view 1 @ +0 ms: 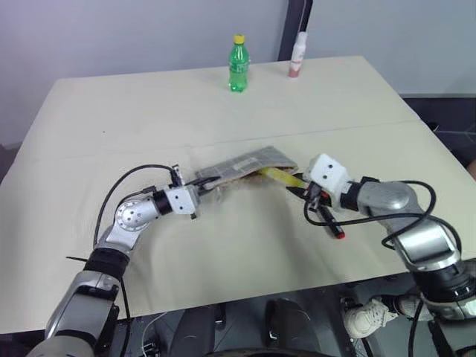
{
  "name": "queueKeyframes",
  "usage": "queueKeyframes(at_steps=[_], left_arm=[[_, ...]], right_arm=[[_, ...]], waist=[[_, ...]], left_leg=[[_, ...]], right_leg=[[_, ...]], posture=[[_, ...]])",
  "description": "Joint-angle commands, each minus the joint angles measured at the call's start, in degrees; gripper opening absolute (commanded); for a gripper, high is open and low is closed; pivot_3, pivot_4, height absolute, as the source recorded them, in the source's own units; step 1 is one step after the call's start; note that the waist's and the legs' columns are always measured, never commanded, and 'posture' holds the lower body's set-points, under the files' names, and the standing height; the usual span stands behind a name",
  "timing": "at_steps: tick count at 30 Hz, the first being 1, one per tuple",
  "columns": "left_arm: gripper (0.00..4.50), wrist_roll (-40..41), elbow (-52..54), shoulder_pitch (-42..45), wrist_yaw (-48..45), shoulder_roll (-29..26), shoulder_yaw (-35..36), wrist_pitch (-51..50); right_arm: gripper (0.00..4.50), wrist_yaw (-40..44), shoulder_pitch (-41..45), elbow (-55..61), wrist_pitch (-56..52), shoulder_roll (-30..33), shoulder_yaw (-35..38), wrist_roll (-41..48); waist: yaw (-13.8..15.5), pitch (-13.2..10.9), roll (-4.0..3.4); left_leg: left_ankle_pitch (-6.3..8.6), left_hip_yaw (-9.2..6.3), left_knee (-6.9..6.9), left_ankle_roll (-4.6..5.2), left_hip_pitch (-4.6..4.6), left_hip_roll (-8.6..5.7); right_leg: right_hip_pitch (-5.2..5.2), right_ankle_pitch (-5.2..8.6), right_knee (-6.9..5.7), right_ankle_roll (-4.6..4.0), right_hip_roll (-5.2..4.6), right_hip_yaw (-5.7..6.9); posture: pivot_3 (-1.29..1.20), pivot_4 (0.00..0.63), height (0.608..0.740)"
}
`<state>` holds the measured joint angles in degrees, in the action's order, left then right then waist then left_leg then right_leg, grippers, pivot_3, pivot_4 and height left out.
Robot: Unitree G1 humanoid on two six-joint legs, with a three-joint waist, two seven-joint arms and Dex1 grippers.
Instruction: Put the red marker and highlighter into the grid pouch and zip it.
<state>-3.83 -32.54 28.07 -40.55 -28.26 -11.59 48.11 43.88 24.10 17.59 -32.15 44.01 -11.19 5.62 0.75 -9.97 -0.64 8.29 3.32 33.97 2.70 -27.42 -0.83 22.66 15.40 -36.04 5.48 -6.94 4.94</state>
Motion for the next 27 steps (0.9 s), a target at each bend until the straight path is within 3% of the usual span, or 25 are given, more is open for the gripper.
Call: queueKeyframes(at_steps=[1, 7, 15, 22, 27], left_arm=[[0.00, 0.62, 1.24, 2.70, -2.37, -0.66, -0.89, 1.73], [0.00, 4.37, 1.18, 4.71, -6.04, -0.14, -0.61, 0.38], [0.00, 8.46, 3.94, 3.32, -7.65, -0.23, 1.32, -2.34], [0.00, 7.01, 4.23, 1.64, -5.07, -1.28, 3.44, -4.35], [0.00, 5.39, 4.30, 0.37, -3.09, -2.14, 4.15, -4.21]], right_arm=[[0.87, 1.55, 4.77, 0.08, 2.48, 0.41, -3.28, -3.99], [0.87, 3.82, 11.93, -7.05, 15.81, -1.14, -13.34, -15.09], [0.87, -0.47, 12.36, -13.16, 31.41, -5.69, -14.26, -21.67], [4.37, -0.21, 6.29, -7.65, 29.58, -7.27, -2.27, -9.61], [4.45, 1.72, -6.65, 7.77, 16.01, -6.81, 10.60, 7.75]], waist=[[0.02, 0.00, 0.00], [-0.13, 0.00, 0.00], [-0.06, 0.00, 0.00], [-0.02, 0.00, 0.01], [0.43, 0.00, 0.01]], left_leg=[[0.00, 0.00, 0.00, 0.00, 0.00, 0.00], [0.00, 0.03, -0.01, 0.00, -0.02, 0.00], [-0.02, 0.08, 0.07, 0.01, -0.02, -0.01], [-0.01, 0.08, 0.12, 0.02, -0.01, -0.02], [0.00, 0.00, 0.12, 0.02, 0.02, -0.01]], right_leg=[[0.00, 0.00, 0.00, 0.00, 0.00, 0.00], [0.03, -0.02, 0.00, 0.03, 0.02, 0.00], [0.01, -0.13, -0.09, 0.23, 0.14, 0.01], [-0.04, -0.16, -0.10, 0.27, 0.15, 0.01], [-0.10, -0.21, -0.09, 0.36, 0.14, 0.04]], posture=[[0.00, 0.150, 0.740], [0.00, 0.150, 0.740], [0.00, 0.150, 0.740], [0.00, 0.150, 0.740], [0.00, 0.150, 0.740]])
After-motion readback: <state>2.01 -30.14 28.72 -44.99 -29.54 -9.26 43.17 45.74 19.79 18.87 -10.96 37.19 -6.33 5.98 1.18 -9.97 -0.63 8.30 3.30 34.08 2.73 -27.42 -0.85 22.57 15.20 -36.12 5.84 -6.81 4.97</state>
